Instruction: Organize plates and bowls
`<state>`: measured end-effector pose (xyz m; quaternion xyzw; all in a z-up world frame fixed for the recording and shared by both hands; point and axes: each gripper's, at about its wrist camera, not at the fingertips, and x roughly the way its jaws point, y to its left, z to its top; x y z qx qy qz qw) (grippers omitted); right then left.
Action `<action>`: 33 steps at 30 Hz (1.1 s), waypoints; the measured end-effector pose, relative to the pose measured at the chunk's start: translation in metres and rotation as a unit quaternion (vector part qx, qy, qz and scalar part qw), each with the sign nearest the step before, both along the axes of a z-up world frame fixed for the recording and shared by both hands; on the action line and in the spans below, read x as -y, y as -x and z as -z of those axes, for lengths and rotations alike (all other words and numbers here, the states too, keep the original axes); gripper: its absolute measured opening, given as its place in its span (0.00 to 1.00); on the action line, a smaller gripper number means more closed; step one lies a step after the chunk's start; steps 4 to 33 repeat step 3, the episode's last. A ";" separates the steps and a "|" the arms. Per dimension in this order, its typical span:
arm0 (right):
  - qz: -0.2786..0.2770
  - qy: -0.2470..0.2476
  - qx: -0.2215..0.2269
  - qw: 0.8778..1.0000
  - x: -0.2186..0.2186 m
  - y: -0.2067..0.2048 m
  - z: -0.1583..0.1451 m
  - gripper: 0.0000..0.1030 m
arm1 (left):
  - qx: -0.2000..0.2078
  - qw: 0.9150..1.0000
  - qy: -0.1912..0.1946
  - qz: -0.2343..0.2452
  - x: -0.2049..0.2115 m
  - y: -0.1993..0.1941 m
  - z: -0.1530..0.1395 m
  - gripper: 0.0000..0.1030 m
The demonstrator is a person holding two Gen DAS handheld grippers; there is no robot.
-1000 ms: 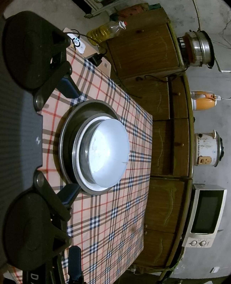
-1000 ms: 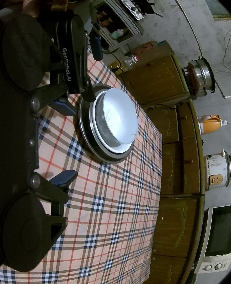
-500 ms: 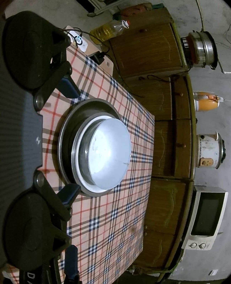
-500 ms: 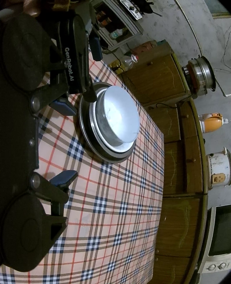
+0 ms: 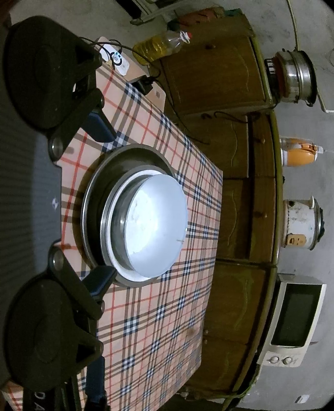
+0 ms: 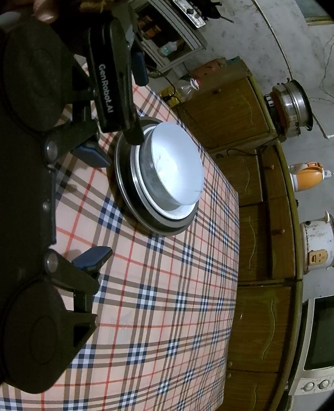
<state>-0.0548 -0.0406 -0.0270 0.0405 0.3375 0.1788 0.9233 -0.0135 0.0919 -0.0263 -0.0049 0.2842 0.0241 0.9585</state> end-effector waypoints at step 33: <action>0.000 -0.001 -0.001 1.000 0.000 0.000 0.001 0.78 | 0.001 1.000 0.001 0.000 0.000 -0.001 0.000 1.00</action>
